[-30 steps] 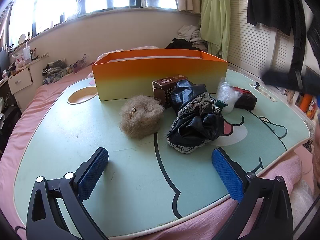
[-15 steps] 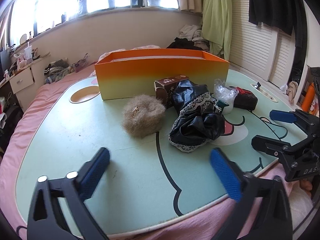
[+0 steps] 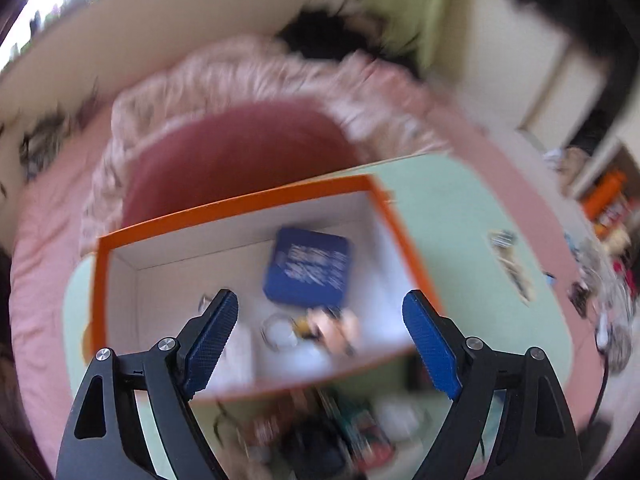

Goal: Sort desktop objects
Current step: 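Grasp the blue printed tin with the left gripper, set it on the table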

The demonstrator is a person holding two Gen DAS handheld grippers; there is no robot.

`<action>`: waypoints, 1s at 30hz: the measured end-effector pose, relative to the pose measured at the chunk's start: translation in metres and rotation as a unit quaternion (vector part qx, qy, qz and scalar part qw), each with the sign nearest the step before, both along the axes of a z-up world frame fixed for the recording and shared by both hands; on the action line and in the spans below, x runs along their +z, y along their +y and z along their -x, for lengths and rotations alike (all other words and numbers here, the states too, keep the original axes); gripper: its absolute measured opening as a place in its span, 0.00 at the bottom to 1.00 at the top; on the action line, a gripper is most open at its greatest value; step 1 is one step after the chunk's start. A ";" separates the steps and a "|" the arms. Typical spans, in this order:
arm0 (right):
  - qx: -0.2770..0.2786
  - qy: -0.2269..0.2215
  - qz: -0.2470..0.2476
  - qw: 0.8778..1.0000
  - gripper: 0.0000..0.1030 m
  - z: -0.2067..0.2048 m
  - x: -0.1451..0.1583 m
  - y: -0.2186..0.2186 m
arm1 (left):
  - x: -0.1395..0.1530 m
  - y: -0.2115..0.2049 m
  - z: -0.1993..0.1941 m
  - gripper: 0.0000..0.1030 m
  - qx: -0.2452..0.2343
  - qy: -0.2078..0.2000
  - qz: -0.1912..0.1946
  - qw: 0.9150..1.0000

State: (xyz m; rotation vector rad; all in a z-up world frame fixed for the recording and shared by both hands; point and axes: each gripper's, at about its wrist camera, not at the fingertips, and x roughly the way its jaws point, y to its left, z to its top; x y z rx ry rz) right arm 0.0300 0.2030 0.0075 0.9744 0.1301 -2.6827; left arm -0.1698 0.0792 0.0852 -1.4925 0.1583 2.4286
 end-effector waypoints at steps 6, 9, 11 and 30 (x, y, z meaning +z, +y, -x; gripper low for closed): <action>0.001 0.003 0.001 1.000 1.00 0.000 0.000 0.001 | -0.031 0.014 0.031 0.82 -0.006 -0.052 0.012 0.999; 0.001 0.003 0.001 1.000 1.00 0.000 0.000 0.000 | -0.041 0.028 0.030 0.82 -0.015 -0.059 0.055 0.997; 0.000 0.003 0.001 1.000 1.00 0.000 0.000 0.000 | -0.044 0.028 0.035 0.82 -0.009 -0.070 0.047 0.996; 0.000 0.002 0.005 1.000 1.00 0.001 0.002 0.002 | 0.045 -0.026 -0.039 0.65 0.010 0.106 -0.084 0.991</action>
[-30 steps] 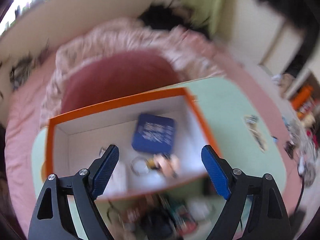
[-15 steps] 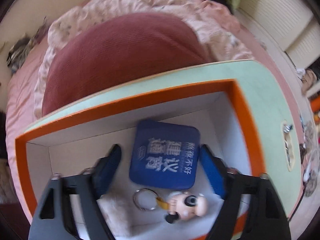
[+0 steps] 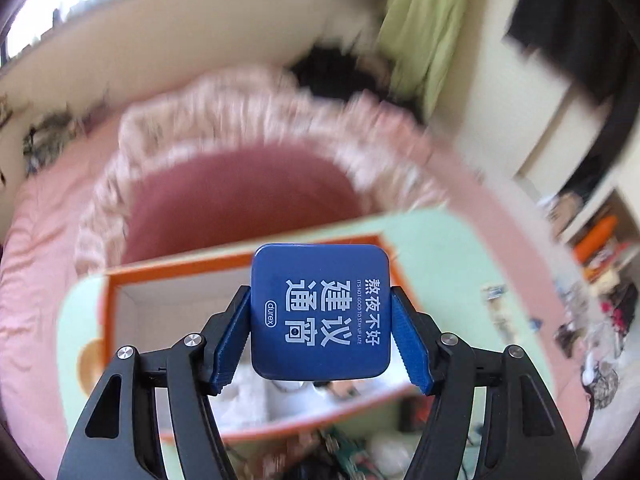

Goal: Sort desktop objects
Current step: 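Grasp the blue printed tin with the left gripper, set it on the table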

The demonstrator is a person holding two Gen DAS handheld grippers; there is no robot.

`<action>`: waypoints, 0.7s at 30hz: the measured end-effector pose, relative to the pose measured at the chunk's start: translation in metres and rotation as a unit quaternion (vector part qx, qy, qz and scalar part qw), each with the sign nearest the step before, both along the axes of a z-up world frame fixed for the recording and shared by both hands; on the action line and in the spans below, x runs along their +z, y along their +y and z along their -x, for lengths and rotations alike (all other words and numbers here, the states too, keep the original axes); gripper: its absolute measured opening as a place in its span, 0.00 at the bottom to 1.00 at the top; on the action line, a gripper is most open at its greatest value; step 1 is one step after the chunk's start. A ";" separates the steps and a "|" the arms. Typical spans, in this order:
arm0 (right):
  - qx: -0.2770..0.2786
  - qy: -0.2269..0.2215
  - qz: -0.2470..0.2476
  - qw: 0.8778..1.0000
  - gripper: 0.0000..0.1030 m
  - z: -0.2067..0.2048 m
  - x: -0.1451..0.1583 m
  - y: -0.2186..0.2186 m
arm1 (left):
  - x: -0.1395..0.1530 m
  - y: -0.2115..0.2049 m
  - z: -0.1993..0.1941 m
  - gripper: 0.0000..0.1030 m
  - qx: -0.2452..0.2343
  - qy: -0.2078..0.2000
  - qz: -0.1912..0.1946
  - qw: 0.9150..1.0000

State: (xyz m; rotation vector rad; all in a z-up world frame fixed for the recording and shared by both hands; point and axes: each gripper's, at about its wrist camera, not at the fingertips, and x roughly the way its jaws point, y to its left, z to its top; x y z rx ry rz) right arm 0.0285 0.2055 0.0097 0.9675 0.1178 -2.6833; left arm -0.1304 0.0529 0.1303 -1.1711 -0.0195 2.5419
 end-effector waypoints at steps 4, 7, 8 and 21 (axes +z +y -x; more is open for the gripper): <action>0.001 0.000 -0.001 1.000 1.00 0.000 0.000 0.001 | 0.018 -0.037 -0.085 0.65 -0.019 0.070 -0.050 0.996; 0.001 0.000 0.001 1.000 1.00 0.000 0.000 0.001 | -0.010 -0.064 -0.146 0.65 -0.024 0.075 -0.066 0.995; 0.001 -0.001 0.001 1.000 1.00 0.000 0.000 0.001 | -0.020 -0.067 -0.156 0.65 -0.027 0.072 -0.066 0.995; -0.001 -0.001 -0.002 1.000 1.00 0.000 -0.001 0.003 | -0.094 -0.071 -0.148 0.65 0.044 0.041 -0.024 0.998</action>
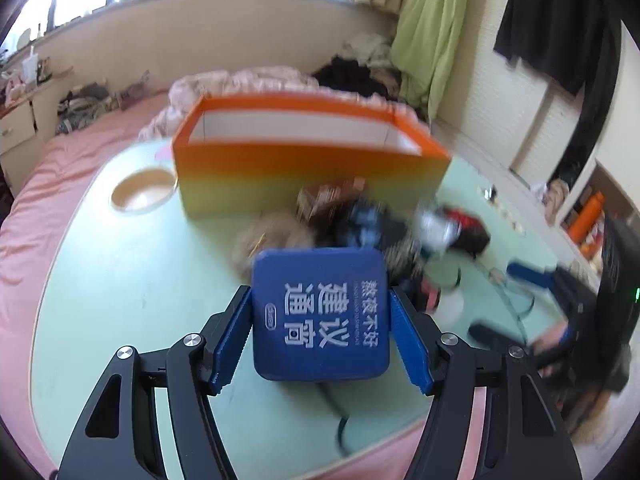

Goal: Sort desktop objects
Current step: 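Grasp the blue printed tin with the left gripper, set it on the table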

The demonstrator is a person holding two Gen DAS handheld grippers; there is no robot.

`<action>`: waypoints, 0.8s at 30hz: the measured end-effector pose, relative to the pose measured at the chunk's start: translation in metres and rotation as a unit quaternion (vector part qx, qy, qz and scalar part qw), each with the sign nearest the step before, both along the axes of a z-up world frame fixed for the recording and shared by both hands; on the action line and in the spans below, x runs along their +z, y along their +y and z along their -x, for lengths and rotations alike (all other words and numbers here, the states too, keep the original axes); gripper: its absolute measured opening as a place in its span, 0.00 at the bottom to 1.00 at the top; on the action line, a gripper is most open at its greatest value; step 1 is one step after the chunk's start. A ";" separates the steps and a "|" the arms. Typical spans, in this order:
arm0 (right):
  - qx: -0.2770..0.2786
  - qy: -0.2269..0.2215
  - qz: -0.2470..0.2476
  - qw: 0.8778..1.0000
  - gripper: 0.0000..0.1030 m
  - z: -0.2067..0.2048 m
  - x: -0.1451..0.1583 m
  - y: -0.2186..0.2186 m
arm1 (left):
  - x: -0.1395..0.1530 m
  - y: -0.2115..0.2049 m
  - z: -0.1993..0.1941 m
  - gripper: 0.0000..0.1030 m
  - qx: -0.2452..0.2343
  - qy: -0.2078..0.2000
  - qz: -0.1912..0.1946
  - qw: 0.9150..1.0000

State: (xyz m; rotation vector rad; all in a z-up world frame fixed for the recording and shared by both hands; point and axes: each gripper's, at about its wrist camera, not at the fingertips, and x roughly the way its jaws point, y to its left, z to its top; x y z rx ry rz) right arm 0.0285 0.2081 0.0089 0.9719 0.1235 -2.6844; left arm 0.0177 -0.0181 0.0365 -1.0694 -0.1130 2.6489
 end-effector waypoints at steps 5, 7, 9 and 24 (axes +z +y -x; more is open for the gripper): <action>0.000 0.000 0.000 1.000 1.00 0.000 0.000 0.000 | 0.012 0.006 -0.028 0.86 0.029 0.076 0.016 0.997; 0.000 0.000 0.000 1.000 1.00 0.000 0.000 0.000 | 0.004 0.005 -0.040 0.86 0.039 0.081 0.035 0.995; 0.000 0.000 0.000 1.000 1.00 0.000 0.000 0.000 | -0.006 0.003 -0.046 0.86 0.046 0.072 0.052 0.995; 0.001 0.000 -0.003 1.000 1.00 -0.002 0.001 0.001 | -0.052 0.001 -0.022 1.00 0.069 0.054 0.074 0.993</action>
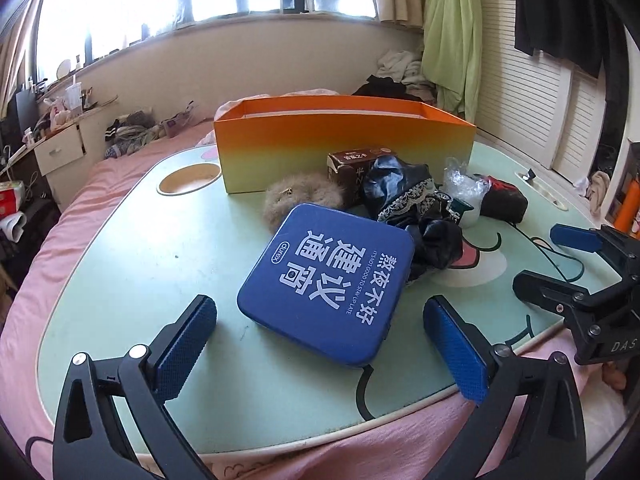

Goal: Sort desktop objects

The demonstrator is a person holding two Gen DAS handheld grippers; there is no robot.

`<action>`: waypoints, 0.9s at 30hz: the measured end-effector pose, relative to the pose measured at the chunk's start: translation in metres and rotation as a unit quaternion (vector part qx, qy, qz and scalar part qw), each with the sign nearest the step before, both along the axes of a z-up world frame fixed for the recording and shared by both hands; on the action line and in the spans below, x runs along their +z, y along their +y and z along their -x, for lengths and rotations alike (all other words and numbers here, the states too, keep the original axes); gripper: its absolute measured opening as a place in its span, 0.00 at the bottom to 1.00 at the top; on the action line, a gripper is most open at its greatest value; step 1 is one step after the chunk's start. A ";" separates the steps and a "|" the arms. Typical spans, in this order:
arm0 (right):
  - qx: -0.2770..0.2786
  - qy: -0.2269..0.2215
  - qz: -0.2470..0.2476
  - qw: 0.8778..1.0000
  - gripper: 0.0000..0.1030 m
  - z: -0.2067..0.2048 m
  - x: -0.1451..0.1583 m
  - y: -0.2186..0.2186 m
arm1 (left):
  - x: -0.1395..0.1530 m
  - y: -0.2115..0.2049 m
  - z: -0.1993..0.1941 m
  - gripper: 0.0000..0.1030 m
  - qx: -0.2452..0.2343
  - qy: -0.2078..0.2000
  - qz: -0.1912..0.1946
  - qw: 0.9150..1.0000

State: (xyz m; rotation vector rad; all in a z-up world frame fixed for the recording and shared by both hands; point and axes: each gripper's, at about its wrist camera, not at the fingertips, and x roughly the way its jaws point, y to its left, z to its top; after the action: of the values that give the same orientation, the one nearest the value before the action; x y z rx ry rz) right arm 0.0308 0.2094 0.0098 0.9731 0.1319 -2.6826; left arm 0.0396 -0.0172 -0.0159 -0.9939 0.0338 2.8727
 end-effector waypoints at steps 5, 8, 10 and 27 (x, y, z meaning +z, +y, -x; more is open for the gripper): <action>-0.006 -0.003 -0.003 1.000 1.00 0.001 0.000 -0.001 | 0.000 0.000 -0.001 1.00 0.001 0.000 0.000 1.000; -0.009 -0.012 -0.005 1.000 1.00 0.006 0.004 -0.007 | 0.001 -0.001 -0.004 1.00 0.000 0.001 -0.001 1.000; -0.031 0.030 0.009 0.999 0.99 0.002 0.022 -0.003 | -0.002 -0.001 -0.002 1.00 -0.001 0.002 -0.001 1.000; -0.038 -0.031 0.033 0.998 0.99 0.139 0.085 -0.060 | 0.001 0.000 -0.008 1.00 -0.005 0.007 -0.002 1.000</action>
State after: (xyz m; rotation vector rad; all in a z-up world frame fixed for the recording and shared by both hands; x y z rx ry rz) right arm -0.1080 0.1494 0.0951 1.0594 -0.0068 -2.7031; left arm 0.0476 -0.0174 -0.0151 -0.9701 0.0334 2.8705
